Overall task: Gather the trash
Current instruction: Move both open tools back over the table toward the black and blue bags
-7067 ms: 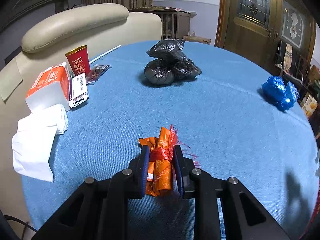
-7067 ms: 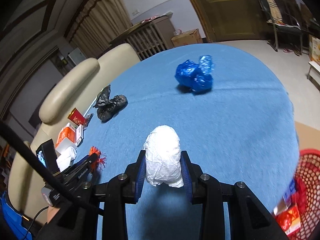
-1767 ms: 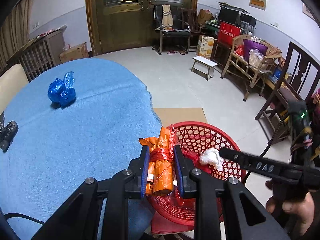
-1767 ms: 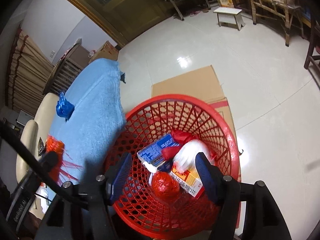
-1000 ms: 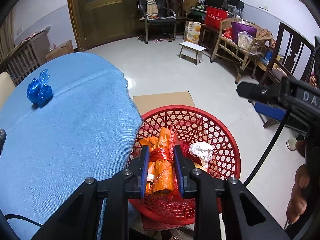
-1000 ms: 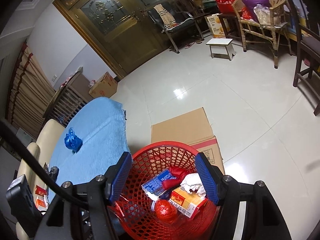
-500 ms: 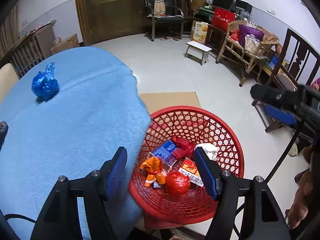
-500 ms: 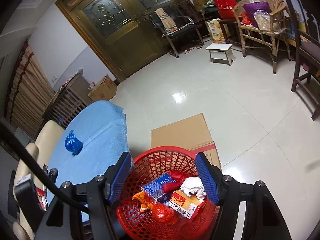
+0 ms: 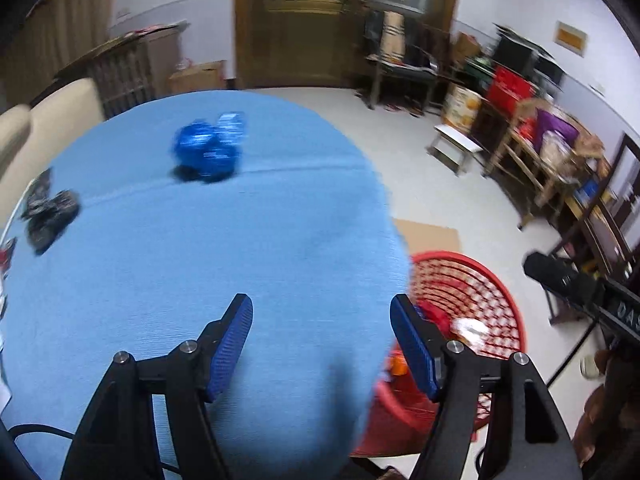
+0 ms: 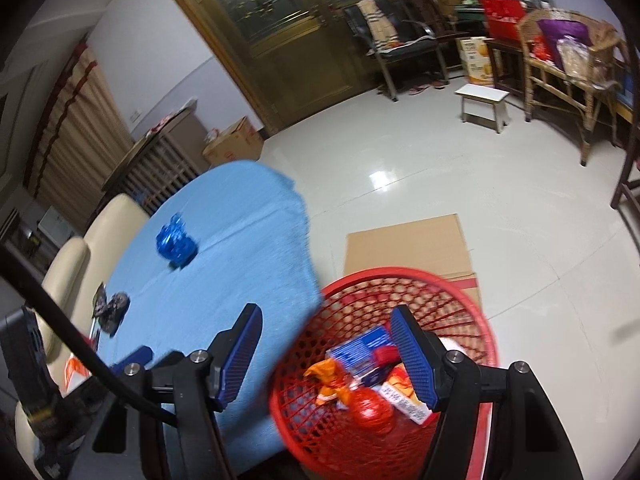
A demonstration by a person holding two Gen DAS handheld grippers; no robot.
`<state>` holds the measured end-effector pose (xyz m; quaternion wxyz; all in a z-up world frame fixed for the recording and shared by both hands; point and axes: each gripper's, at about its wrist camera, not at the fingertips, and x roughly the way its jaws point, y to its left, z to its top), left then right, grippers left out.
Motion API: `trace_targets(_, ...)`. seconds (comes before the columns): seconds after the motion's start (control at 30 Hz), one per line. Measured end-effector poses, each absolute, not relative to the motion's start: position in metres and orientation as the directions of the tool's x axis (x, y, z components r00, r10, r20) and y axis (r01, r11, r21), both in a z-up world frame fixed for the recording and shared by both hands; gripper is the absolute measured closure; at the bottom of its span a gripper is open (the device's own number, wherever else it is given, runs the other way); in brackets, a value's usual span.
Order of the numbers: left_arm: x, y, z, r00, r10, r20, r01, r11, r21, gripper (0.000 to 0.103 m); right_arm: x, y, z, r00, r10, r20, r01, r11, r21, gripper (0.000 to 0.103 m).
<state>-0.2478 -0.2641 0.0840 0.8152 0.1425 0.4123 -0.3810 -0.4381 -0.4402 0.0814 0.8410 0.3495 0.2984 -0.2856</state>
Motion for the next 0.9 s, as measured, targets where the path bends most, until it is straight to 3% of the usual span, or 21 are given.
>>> trace_targets(0.53,-0.137,-0.133,0.071,0.521,-0.333,-0.786,0.463,0.884,-0.068,0.03,-0.333,-0.362,0.068,0.661,-0.088,-0.745,0.522,0.768,0.372,0.033)
trace_targets(0.9,-0.011,-0.082,0.083,0.665,-0.255,-0.702,0.31,0.949,-0.051,0.023,-0.296,-0.339,0.062,0.64,-0.037,-0.767,0.468,0.811,0.351,0.033)
